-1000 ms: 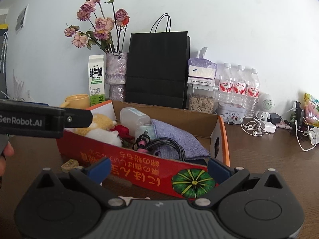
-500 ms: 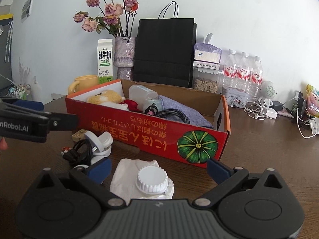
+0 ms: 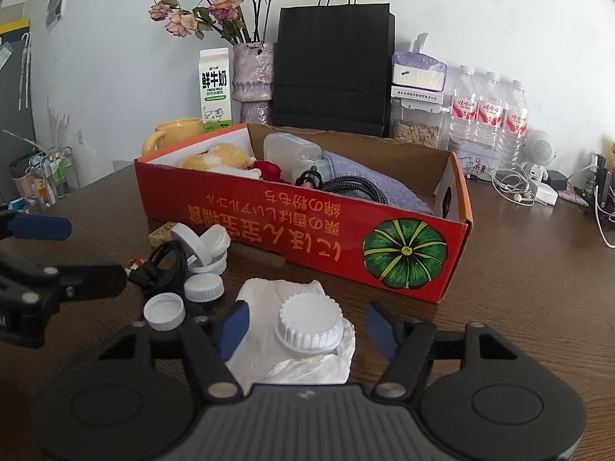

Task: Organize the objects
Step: 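Move both tools back toward the white caps and white cloth, then grasp a white bottle cap with the left gripper while the right gripper grasps the white-capped bottle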

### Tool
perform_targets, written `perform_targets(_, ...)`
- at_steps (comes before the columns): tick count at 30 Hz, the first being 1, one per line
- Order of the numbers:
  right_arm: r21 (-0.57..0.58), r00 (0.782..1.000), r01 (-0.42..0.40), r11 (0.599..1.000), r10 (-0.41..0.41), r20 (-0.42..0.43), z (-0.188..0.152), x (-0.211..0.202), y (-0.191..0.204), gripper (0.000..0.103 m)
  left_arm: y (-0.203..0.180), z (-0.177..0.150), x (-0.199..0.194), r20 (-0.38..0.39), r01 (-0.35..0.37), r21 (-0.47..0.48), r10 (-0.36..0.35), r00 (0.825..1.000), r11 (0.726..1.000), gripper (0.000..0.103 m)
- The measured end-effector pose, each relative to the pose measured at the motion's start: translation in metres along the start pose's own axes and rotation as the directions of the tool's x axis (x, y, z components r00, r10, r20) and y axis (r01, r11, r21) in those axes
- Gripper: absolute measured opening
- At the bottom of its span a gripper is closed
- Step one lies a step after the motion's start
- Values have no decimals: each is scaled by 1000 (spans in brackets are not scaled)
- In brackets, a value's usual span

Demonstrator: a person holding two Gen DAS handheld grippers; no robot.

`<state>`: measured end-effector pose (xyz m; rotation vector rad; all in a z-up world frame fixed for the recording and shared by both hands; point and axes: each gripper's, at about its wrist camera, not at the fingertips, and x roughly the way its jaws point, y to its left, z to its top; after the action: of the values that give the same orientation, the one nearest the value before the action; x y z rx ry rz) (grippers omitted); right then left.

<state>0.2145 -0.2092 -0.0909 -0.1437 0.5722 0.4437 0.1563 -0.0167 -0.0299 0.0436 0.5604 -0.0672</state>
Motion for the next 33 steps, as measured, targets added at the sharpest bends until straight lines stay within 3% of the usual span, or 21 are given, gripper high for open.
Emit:
perform_targets(3,9,1000,-24,1000,24,-14,-1,3,-1,38,-4,-3,2,-13,8,8,-8,1000,1000,103)
perform_targets(9,20,999,-20,1000,19,50,-3,-8,-3,39,-11,-6,1,-16,29,20,-29,999,999,102)
perform_targets(18,46,994,7,999,-12,112,-6,-22,-9,39,-26,-9,9,-59,87,53,-84,995,995,54)
perform_targets(24,41,993,1,999,-5,116,-6,-23,-8,39,-31,-9,18,-91,95,62,-89,992,994,38)
perform_targets(33,38,993,-4,999,-1,121,-8,-24,-8,39,-32,-8,30,-113,91,50,-85,990,995,36)
